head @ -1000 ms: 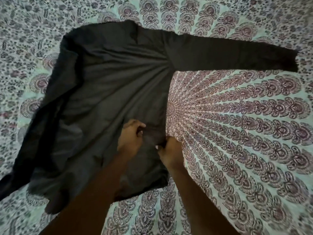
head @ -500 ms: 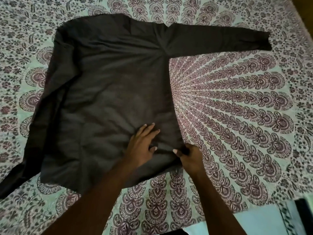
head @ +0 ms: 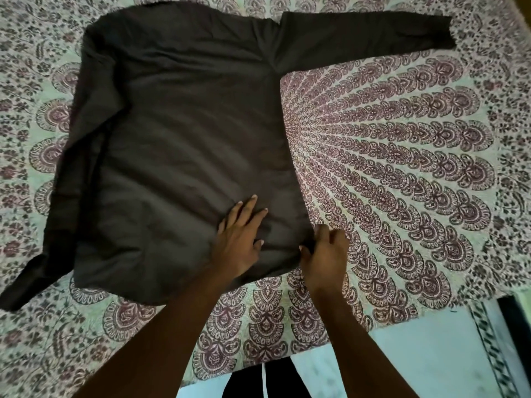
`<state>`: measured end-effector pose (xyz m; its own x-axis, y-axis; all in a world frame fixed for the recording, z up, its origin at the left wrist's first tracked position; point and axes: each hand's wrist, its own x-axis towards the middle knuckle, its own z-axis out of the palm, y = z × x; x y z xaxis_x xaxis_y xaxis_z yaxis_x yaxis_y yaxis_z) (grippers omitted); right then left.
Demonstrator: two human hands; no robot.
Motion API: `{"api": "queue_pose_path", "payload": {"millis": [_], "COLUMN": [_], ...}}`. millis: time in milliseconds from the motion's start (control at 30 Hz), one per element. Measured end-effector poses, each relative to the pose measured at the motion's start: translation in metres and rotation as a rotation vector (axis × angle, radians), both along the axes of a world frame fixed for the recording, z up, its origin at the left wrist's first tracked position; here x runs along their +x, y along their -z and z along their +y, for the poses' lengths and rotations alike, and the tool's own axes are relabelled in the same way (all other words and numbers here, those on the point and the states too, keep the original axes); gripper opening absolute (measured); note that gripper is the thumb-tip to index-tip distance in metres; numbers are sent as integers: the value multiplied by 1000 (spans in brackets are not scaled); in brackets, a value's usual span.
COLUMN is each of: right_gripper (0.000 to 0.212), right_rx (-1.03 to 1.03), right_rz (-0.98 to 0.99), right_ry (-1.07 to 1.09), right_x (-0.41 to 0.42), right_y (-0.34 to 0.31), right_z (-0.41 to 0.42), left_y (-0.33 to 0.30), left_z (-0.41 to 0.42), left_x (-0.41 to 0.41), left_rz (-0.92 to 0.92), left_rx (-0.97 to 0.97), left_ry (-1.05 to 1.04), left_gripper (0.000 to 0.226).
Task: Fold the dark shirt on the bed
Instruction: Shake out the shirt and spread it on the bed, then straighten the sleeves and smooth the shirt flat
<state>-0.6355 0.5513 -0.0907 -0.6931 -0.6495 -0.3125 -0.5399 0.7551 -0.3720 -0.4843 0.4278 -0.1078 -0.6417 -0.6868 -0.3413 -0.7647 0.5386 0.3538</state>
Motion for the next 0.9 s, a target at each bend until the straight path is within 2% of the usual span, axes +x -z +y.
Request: {"api": "queue_pose_path", "payload": {"millis": [100, 200, 333, 467, 567, 733, 833, 900], "right_gripper": [59, 54, 49, 58, 53, 43, 47, 49], "right_rx": [93, 202, 256, 252, 230, 130, 257, 338], "right_rz": [40, 41, 106, 40, -15, -225, -288, -260], "right_ry": [-235, -260, -293, -479, -622, -780, -897, -955], "right_x": [6, 8, 19, 34, 56, 103, 131, 145], "right_y": [-2, -4, -22, -42, -46, -29, -21, -17], "right_z": [-3, 0, -4, -28, -60, -100, -102, -93], "left_y": [7, 10, 0, -27, -41, -45, -38, -31], "left_z": [5, 4, 10, 0, -22, -40, -42, -36], "left_x": [9, 14, 30, 62, 95, 156, 196, 220], "left_rz": [-47, 23, 260, 326, 263, -30, -114, -82], "left_rx": [49, 126, 174, 80, 2, -30, 93, 109], "left_ry": [57, 34, -268, -601, -814, -1214, -1473, -1433], "left_gripper": [85, 80, 60, 46, 44, 46, 61, 61]}}
